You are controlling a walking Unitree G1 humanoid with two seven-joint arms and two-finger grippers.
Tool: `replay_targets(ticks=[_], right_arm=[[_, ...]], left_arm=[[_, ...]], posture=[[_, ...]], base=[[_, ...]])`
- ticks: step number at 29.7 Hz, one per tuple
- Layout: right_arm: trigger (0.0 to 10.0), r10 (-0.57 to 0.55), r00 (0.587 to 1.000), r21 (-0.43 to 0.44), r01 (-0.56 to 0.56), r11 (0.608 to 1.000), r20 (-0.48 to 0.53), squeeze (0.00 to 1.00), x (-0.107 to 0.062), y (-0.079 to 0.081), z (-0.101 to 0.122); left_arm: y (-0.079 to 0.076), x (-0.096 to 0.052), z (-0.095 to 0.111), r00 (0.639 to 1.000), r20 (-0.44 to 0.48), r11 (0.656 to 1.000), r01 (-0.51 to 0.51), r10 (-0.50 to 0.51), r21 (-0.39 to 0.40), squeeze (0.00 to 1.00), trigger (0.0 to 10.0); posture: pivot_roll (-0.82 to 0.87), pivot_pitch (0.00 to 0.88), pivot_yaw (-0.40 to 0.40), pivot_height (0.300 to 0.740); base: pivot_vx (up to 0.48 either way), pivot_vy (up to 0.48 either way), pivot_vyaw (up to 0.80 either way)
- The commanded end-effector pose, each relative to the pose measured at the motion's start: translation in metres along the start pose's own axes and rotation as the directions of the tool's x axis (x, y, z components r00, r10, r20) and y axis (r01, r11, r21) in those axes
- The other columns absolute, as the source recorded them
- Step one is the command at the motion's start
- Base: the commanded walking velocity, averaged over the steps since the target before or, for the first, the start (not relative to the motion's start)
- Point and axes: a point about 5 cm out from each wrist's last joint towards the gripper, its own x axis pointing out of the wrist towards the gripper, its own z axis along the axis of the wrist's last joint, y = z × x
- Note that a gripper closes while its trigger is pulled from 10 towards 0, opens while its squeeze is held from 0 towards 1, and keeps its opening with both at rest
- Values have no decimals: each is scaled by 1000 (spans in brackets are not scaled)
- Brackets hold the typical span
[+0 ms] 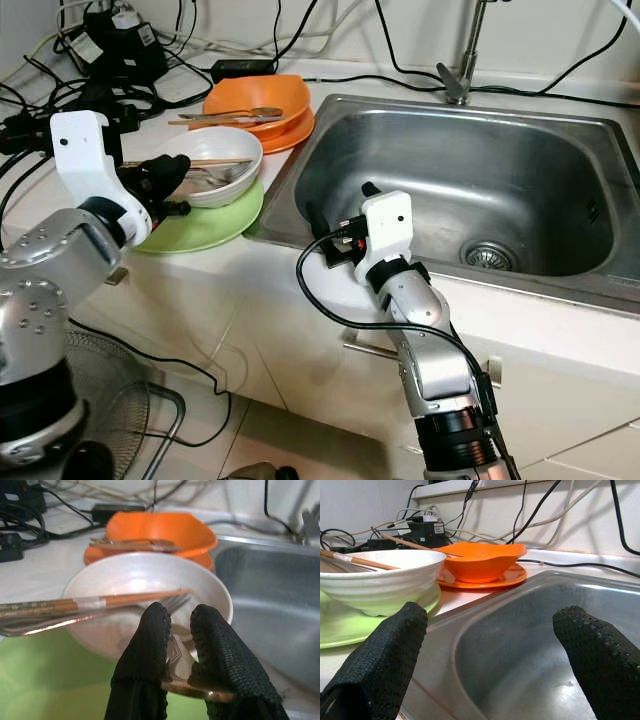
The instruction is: Kitchen organization
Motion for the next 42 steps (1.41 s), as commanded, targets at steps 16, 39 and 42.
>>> replay_targets(ticks=[16,39,42], right_arm=[[10000,15,1000,2,-15,1000,19,0,6,2,2],[10000,7,1000,-3,-7,1000,12,0,4,-1,1],[10000,7,1000,-3,-7,1000,11,0,4,-1,0]], left_arm=[[-12,-17,18,963,-65,963,265,-263,38,0,0],[9,-18,-8,968,-197,980,175,-154,97,0,0],[14,-19,-13,967,-218,983,153,-128,102,0,0]], posture=[[10,30,93,740],[7,38,89,740],[11,39,87,740]], base=[[0,0,0],[0,0,0],[0,0,0]])
